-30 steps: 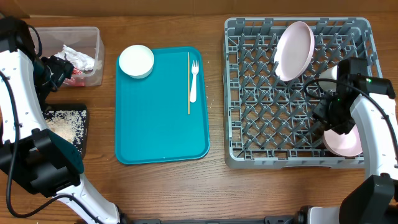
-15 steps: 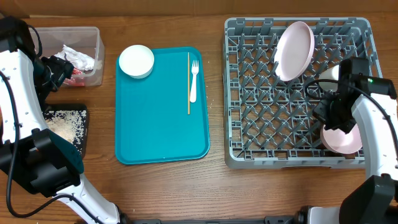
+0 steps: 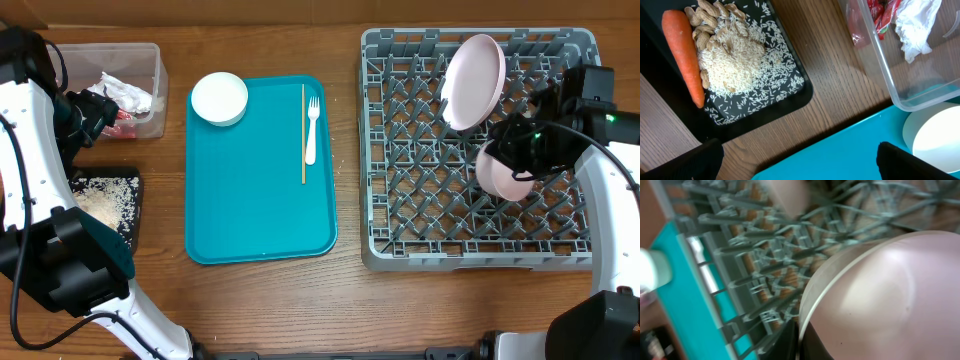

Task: Sort waste into correct bins and load items into the dishwasher rack
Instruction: 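Reposition the pink bowl upright in the rack center and release it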

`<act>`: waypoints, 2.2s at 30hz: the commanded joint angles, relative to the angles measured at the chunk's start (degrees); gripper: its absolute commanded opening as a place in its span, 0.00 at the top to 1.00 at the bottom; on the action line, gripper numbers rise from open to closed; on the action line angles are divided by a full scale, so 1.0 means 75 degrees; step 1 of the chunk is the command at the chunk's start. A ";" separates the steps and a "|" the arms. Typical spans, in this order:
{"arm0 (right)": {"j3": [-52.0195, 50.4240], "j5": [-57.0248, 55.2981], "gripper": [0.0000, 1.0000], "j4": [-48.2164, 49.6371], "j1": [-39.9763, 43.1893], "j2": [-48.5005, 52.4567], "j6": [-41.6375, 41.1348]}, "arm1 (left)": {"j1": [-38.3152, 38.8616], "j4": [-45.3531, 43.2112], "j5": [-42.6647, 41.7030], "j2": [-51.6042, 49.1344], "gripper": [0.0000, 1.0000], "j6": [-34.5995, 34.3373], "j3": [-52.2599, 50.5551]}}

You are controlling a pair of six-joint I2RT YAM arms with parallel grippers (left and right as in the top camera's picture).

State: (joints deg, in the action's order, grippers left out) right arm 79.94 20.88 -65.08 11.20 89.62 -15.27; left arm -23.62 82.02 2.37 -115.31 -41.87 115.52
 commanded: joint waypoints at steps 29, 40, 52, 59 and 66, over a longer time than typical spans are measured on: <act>-0.1565 0.5348 0.96 0.1457 -0.0017 -0.0017 0.2046 | 0.0058 -0.0003 0.0085 -0.0026 0.00 -0.0076 -0.0012; -0.1565 0.6309 0.96 0.1530 0.0405 -0.0017 0.2043 | 0.0058 -0.0003 0.0085 -0.0026 0.00 -0.0076 -0.0012; -0.1591 0.6251 0.96 0.1614 0.0245 -0.0015 0.2072 | 0.0058 -0.0003 0.0085 -0.0026 0.00 -0.0076 -0.0012; -0.2250 0.6234 0.96 0.2119 0.0245 -0.0012 0.2031 | 0.0058 -0.0003 0.0085 -0.0026 0.00 -0.0076 -0.0012; -0.2664 0.6018 0.96 0.2640 0.0271 -0.0012 0.1804 | 0.0058 -0.0003 0.0085 -0.0026 0.00 -0.0076 -0.0012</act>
State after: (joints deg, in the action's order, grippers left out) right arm 61.32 68.84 -45.80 13.30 89.62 -1.26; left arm -23.62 82.02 2.37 -115.31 -41.87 115.52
